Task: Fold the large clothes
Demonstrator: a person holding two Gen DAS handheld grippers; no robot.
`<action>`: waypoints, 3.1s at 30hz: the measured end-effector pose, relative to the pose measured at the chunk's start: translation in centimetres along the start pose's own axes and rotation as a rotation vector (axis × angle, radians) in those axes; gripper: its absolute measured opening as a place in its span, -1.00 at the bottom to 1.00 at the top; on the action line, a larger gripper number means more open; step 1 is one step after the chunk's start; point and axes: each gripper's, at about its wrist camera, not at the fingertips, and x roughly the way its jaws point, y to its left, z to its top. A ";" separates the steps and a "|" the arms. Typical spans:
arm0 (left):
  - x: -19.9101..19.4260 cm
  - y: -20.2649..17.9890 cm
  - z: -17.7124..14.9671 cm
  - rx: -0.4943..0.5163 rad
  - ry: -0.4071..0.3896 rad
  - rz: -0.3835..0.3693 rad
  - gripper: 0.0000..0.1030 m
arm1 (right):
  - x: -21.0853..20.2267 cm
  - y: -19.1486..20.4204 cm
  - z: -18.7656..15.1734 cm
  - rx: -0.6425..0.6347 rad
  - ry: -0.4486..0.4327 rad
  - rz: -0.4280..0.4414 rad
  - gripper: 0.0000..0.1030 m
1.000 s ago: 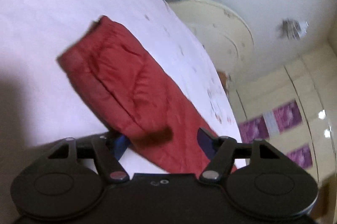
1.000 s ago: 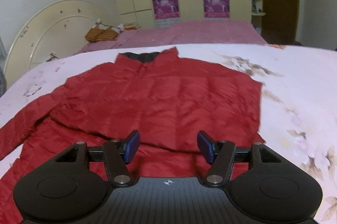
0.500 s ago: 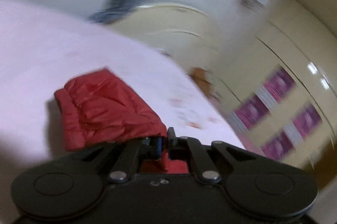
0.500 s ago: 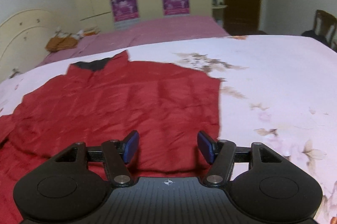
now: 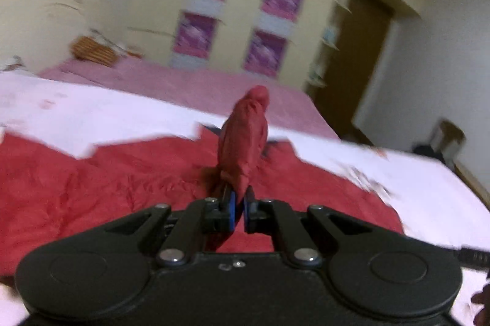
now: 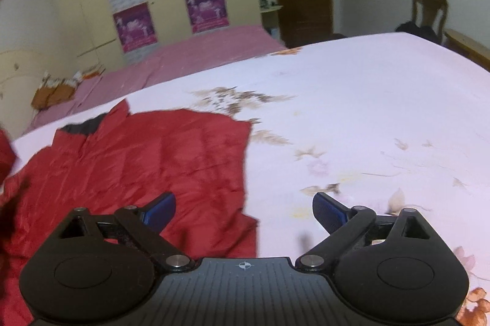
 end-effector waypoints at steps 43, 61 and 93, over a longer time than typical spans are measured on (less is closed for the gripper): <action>1.1 11.8 -2.5 0.052 0.089 0.127 -0.21 | 1.8 4.3 0.1 0.006 0.118 0.334 -0.65; 2.4 11.8 1.2 0.129 0.068 0.055 0.38 | 1.1 8.2 1.2 -0.176 -0.044 0.194 0.14; 4.1 7.6 -2.2 0.217 0.191 0.076 0.57 | 5.2 15.6 -4.6 -0.417 0.074 0.203 0.45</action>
